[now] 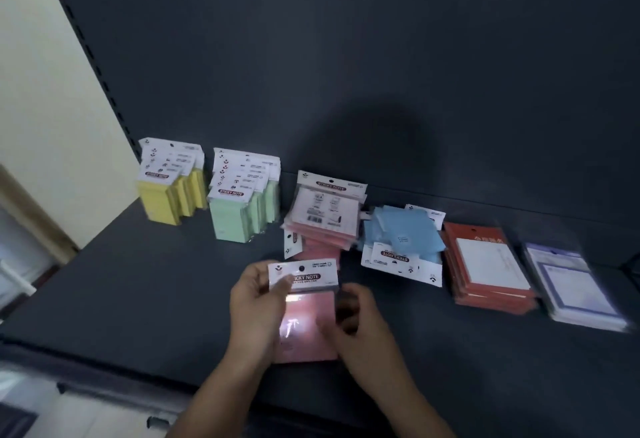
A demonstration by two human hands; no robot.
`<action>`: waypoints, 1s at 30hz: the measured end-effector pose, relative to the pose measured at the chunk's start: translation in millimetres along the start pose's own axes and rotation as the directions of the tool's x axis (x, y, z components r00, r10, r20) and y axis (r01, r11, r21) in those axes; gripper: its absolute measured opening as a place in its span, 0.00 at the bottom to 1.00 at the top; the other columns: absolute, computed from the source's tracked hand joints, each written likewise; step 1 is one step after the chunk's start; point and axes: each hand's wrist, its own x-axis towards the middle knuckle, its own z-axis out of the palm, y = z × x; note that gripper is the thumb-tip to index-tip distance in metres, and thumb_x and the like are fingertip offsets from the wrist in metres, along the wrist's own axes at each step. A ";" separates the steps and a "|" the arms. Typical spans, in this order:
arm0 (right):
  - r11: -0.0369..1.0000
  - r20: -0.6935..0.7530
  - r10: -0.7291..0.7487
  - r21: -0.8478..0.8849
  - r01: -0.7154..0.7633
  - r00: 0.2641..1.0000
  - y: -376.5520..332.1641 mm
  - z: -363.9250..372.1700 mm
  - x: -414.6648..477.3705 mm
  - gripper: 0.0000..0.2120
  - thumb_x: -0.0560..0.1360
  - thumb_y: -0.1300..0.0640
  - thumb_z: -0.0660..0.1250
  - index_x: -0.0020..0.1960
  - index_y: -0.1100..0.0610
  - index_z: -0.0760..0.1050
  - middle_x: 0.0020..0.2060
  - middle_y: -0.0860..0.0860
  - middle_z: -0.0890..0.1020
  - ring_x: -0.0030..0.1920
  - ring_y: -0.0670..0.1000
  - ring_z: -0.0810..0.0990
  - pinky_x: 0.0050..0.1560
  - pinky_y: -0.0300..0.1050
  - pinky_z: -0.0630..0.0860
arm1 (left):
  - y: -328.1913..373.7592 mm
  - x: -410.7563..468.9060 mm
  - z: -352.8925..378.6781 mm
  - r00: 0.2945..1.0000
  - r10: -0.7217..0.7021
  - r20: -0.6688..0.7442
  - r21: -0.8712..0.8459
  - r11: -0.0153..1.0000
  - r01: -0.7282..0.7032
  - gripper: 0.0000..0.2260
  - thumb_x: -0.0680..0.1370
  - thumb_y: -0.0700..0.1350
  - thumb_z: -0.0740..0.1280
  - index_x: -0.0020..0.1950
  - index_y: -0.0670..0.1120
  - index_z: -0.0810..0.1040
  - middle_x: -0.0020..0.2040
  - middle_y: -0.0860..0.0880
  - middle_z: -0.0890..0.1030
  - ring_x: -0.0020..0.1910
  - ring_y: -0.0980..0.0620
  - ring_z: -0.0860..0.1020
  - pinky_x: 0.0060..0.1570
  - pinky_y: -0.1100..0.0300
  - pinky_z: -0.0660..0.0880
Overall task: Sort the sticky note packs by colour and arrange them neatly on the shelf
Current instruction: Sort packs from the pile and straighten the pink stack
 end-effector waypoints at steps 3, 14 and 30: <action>0.997 0.070 0.000 0.079 -0.005 0.998 -7.1 10.9 6.4 0.14 0.75 0.59 0.67 0.54 0.46 0.67 0.42 0.49 0.81 0.38 0.44 0.77 0.38 0.33 0.73 | 2.2 4.4 -16.4 0.999 -0.029 -0.041 -0.078 0.997 0.026 0.08 0.73 0.31 0.68 0.47 0.42 0.74 0.40 0.42 0.78 0.40 0.46 0.77 0.45 0.54 0.74; 0.956 0.117 0.078 0.274 -0.108 0.990 -38.7 81.2 32.5 0.07 0.75 0.65 0.66 0.49 0.57 0.69 0.32 0.53 0.78 0.26 0.45 0.75 0.28 0.39 0.74 | 3.6 37.1 -84.3 0.996 0.047 0.082 0.415 0.907 -0.077 0.24 0.73 0.38 0.70 0.65 0.47 0.65 0.49 0.54 0.77 0.48 0.57 0.76 0.43 0.64 0.69; 0.978 -0.079 -0.064 -0.205 0.047 0.995 -52.9 102.4 54.6 0.19 0.74 0.58 0.66 0.63 0.51 0.68 0.33 0.44 0.76 0.34 0.40 0.75 0.38 0.31 0.70 | 5.4 65.8 -99.2 0.871 0.267 0.413 0.715 0.497 -0.492 0.18 0.74 0.43 0.66 0.63 0.46 0.73 0.65 0.48 0.71 0.66 0.46 0.68 0.64 0.53 0.66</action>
